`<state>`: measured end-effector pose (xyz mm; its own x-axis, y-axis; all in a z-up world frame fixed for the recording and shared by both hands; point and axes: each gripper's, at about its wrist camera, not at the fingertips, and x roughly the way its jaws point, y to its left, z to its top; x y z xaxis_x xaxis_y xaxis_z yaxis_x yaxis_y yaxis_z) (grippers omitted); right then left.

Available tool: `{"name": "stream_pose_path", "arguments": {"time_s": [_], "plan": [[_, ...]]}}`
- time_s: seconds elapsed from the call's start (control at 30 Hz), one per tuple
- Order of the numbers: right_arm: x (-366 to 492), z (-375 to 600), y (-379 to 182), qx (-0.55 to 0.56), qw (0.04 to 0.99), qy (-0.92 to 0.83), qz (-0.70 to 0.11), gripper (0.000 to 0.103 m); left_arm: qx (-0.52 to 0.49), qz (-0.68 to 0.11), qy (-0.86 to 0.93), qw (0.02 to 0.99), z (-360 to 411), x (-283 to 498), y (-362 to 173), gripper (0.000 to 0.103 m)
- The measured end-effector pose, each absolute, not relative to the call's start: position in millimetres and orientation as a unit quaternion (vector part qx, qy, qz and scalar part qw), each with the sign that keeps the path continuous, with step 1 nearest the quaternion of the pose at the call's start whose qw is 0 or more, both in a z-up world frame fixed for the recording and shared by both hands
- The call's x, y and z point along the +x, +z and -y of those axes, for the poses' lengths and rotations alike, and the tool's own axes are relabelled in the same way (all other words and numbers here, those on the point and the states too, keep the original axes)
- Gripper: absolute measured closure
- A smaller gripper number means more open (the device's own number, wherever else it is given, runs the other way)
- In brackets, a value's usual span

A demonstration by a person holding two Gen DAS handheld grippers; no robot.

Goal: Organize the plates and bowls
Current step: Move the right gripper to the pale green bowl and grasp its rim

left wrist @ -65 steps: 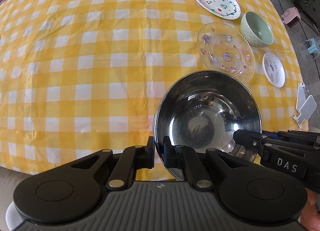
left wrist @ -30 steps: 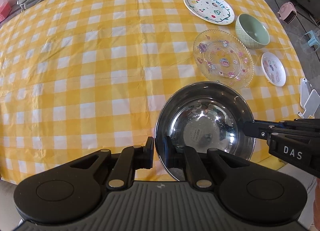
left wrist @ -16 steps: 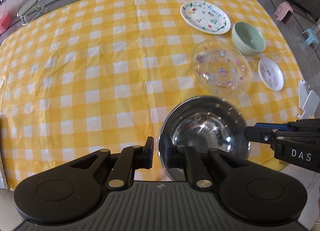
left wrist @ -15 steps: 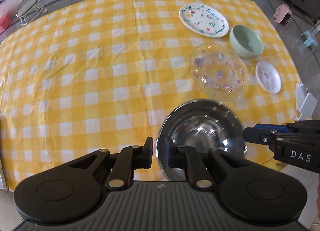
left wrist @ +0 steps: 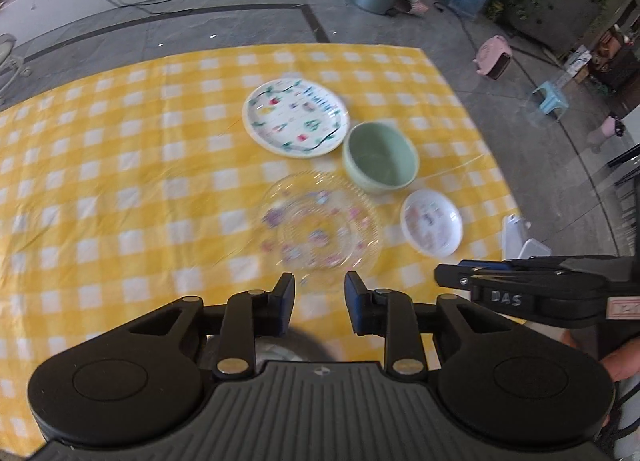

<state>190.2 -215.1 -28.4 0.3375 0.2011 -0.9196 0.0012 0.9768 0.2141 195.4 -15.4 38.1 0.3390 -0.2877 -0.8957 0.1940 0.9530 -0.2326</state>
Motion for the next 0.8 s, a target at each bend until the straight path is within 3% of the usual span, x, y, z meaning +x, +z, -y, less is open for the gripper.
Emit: {"name": "stream_pose_path", "arguments": {"time_s": [0.27, 0.43, 0.6, 0.67, 0.8], "plan": [[239, 262, -37, 0.108, 0.821, 0.027, -0.559, 0.065, -0.034, -0.557, -0.157, 0.815, 62, 248, 26, 0.053], [273, 273, -48, 0.123, 0.821, 0.014, -0.557, 0.064, -0.026, -0.567, -0.143, 0.811, 80, 286, 7, 0.046], [304, 276, -64, 0.137, 0.821, 0.018, -0.555, 0.065, -0.015, -0.584, -0.133, 0.801, 97, 318, -22, 0.047], [316, 276, -71, 0.149, 0.817, 0.02, -0.557, 0.066, -0.018, -0.589, -0.129, 0.798, 100, 328, -34, 0.055], [337, 272, -88, 0.146, 0.814, 0.014, -0.562, 0.072, -0.022, -0.596, -0.118, 0.794, 101, 346, -55, 0.06]]}}
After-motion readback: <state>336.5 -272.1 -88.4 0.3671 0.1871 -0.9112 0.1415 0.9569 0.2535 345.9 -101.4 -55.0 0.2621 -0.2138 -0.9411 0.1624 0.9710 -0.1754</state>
